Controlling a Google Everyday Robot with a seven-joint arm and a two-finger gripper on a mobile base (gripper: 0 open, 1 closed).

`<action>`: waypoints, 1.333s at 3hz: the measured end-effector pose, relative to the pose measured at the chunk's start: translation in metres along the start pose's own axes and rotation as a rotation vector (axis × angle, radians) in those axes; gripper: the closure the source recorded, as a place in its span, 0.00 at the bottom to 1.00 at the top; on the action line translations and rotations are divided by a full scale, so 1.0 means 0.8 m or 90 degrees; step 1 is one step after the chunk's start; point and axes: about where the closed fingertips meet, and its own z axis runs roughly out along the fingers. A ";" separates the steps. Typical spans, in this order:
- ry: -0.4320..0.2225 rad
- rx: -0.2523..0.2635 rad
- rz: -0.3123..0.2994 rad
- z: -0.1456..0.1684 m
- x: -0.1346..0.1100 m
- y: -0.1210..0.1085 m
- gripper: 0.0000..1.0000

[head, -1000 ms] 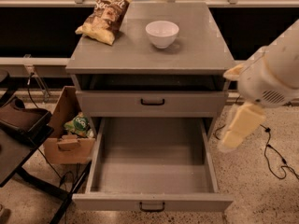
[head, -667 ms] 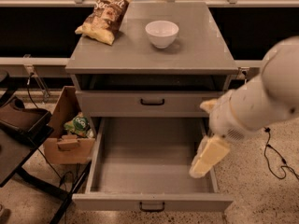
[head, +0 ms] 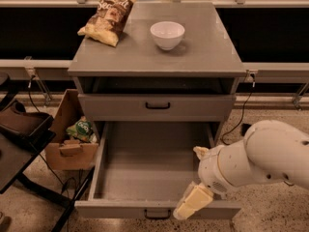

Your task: Close middle drawer

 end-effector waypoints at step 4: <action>0.002 -0.080 0.107 0.205 0.136 0.094 0.02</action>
Offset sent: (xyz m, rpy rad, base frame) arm -0.0268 0.0213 -0.0968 0.0013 0.1091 -0.0221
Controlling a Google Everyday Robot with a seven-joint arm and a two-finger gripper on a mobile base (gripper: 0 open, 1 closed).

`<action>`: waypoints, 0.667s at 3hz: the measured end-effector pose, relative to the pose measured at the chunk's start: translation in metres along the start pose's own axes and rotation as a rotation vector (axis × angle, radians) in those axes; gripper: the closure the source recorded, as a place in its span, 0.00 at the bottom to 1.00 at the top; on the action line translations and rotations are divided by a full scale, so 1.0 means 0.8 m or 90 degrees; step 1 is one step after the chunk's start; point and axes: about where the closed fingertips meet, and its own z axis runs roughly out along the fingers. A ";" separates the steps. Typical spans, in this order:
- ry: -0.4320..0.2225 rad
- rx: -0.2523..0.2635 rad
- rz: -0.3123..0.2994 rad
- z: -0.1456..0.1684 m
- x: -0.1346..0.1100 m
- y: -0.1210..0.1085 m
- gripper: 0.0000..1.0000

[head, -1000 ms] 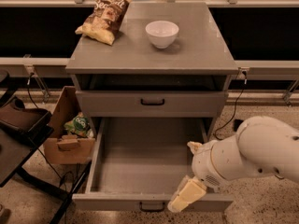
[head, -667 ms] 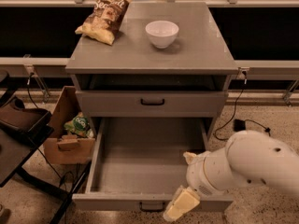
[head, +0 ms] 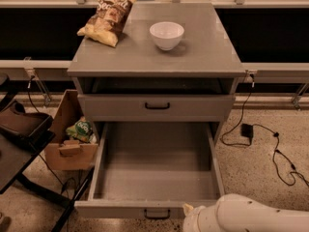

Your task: Close middle drawer

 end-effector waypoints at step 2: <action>0.017 -0.052 0.063 0.129 0.083 -0.005 0.63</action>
Offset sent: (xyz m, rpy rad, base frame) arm -0.0149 0.0075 -0.1647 0.0388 0.1446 -0.0461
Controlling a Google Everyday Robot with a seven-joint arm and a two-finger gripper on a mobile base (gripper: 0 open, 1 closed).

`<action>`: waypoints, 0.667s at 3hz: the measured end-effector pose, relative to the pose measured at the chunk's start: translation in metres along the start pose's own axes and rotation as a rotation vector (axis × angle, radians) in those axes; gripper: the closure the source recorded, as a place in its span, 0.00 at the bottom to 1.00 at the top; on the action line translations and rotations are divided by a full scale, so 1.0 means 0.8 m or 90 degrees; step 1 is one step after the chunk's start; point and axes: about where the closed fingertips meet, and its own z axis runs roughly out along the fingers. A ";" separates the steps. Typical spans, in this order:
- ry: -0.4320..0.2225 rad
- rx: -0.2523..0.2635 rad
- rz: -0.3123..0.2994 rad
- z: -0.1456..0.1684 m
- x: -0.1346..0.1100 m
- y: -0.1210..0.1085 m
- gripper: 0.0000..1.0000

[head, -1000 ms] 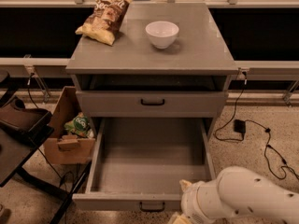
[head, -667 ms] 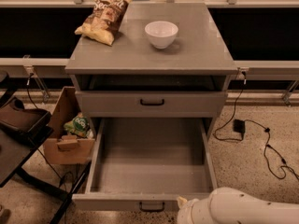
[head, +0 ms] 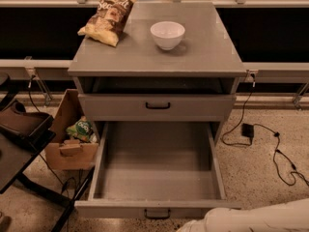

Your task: Close middle drawer

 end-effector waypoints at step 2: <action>0.005 -0.044 0.043 0.020 0.010 0.023 1.00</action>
Offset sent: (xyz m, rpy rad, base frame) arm -0.0151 0.0103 -0.0093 0.0287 0.0709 -0.0172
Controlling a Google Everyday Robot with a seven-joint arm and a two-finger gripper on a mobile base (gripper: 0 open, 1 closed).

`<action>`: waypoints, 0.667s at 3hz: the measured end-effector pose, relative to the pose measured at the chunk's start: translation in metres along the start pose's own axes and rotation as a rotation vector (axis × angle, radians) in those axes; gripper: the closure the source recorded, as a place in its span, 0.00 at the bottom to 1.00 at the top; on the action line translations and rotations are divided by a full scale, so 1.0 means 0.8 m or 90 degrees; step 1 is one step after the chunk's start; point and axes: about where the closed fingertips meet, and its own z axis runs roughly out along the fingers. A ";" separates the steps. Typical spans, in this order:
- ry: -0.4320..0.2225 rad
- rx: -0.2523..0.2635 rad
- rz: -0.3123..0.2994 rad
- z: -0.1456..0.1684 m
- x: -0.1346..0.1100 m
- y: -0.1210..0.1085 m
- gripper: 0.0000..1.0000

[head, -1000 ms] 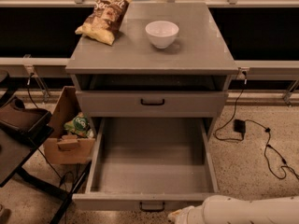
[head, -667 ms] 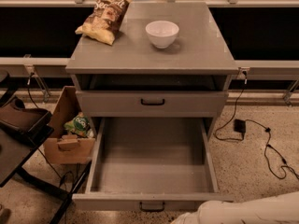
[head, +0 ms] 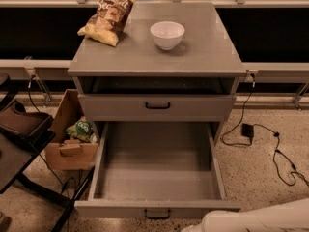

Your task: Close middle drawer

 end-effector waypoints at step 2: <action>-0.027 0.090 -0.024 0.012 -0.017 -0.087 1.00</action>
Offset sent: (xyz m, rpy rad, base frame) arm 0.0983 -0.0379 -0.0392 -0.0998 -0.2214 -0.0792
